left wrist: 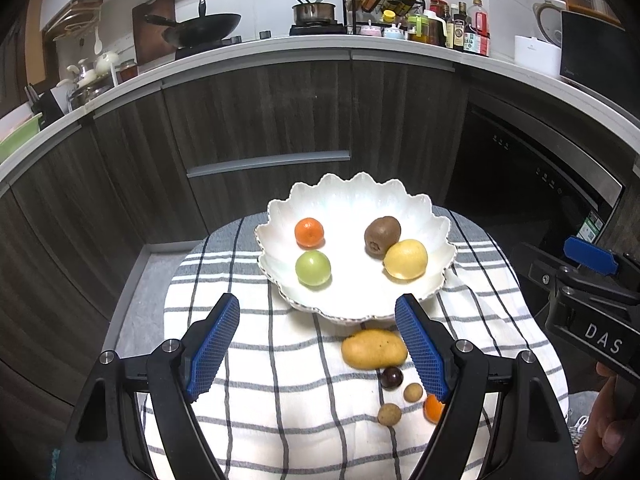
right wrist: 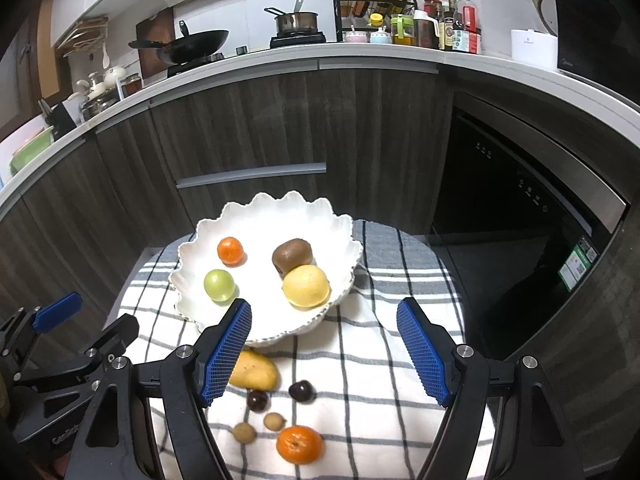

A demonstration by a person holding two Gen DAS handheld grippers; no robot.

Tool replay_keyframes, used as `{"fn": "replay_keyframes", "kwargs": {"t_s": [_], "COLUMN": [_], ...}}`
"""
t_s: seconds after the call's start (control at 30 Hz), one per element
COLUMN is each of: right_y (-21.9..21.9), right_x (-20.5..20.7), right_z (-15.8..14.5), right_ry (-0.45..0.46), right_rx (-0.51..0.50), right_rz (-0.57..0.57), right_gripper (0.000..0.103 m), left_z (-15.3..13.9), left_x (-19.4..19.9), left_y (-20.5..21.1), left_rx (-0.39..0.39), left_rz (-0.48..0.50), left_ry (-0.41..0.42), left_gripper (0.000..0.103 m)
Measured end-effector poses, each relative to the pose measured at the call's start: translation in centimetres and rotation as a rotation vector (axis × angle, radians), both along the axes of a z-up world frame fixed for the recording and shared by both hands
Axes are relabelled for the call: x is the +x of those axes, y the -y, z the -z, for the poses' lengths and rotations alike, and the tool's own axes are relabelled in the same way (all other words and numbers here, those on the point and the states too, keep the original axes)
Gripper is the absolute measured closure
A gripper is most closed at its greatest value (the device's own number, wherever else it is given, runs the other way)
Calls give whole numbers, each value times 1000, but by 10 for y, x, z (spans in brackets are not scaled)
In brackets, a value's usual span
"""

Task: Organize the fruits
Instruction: 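Pull both tools back from the bowl toward the fruits on the cloth, then grasp the small tan nut with the left tool while the right tool grasps the tangerine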

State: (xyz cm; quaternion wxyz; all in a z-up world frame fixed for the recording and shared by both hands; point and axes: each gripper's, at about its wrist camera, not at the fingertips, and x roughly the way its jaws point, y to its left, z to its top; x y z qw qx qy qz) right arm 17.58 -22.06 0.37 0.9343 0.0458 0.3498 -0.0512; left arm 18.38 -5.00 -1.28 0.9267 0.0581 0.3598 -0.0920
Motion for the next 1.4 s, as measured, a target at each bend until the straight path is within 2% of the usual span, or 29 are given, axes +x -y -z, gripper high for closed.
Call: {"fn": "replay_keyframes", "kwargs": {"t_s": [0.8, 1.4], "right_y": [17, 19], "right_x": [-42, -63], "right_z": [37, 90], "right_ry": [-39, -109], "right_rx": [21, 11], "right_rz": [32, 57], "right_gripper": [27, 27], "left_z": [31, 95], "left_x": [-37, -53], "left_y": [14, 18], "left_rx": [2, 22], "left_rz": [43, 82], "left_ry": [16, -65], "left_gripper": [23, 23]}}
